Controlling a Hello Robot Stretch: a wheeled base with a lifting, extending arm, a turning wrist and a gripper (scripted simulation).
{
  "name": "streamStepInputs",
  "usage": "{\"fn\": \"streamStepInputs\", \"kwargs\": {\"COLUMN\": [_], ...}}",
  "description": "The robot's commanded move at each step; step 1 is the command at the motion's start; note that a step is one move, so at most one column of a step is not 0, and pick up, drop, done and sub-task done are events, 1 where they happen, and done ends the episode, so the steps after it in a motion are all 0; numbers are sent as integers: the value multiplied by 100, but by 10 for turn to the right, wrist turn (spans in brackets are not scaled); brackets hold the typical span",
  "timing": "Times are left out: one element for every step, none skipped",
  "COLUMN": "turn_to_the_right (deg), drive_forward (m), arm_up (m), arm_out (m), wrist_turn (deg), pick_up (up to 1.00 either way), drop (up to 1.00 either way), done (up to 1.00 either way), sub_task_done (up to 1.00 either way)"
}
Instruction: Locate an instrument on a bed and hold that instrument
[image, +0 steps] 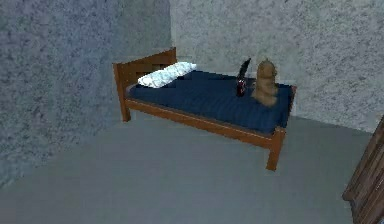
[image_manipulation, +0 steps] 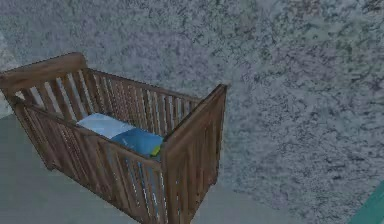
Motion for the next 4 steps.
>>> {"fn": "streamStepInputs", "kwargs": {"turn_to_the_right": [300,0,0,-450], "drive_forward": [0,90,30,0], "arm_up": [0,0,0,0], "arm_out": [0,0,0,0], "wrist_turn": [0,0,0,0], "pick_up": [0,0,0,0], "drop": [0,0,0,0], "done": [0,0,0,0], "sub_task_done": [0,0,0,0]}}
